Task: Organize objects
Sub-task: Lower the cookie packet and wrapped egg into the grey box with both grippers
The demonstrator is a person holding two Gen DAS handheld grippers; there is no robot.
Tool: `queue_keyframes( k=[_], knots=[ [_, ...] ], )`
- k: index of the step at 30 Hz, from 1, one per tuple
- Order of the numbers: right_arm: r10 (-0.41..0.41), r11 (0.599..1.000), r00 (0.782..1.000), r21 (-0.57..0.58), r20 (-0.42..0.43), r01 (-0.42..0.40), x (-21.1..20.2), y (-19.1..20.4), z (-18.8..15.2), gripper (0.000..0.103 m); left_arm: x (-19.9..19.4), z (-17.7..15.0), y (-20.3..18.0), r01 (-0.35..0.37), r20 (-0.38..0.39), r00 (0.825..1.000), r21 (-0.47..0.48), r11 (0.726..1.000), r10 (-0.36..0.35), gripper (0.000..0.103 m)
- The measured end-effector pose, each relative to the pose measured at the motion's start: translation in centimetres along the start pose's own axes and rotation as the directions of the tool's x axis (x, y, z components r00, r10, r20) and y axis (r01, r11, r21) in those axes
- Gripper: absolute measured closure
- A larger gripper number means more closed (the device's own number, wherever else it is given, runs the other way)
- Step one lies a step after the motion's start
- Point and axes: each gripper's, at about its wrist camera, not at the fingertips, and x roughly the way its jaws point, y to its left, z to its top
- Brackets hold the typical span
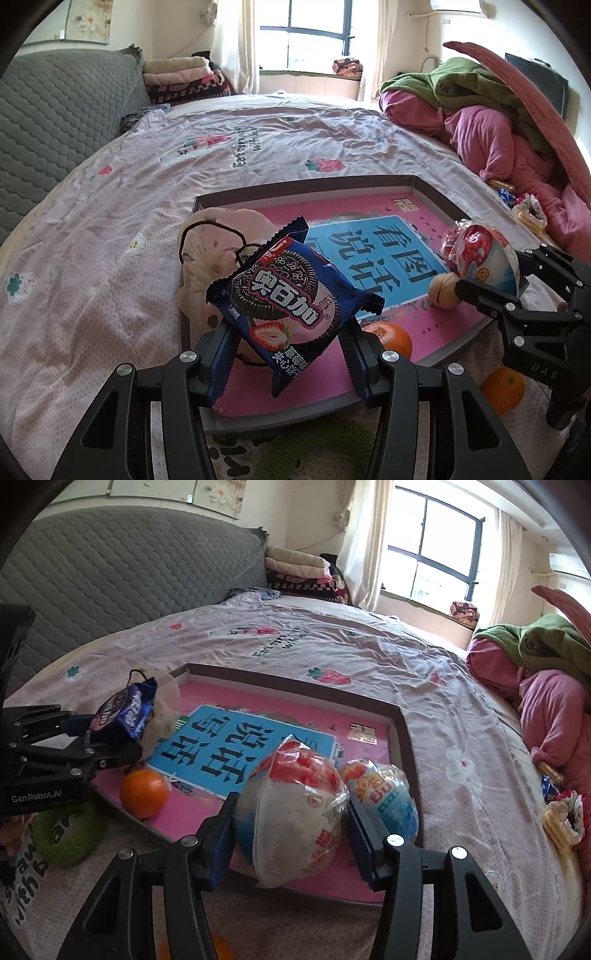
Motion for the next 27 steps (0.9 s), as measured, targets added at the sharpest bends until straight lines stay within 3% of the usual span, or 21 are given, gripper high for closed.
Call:
queue_keyframes(
  k=[27],
  knots=[
    [-0.013,1.0,0.999,0.022,-0.046,0.014,1.0,-0.5,-0.5,0.045,1.7,-0.4,0.7,-0.003,-0.063,0.998,-0.031,1.0,0.001,0.047]
  ],
)
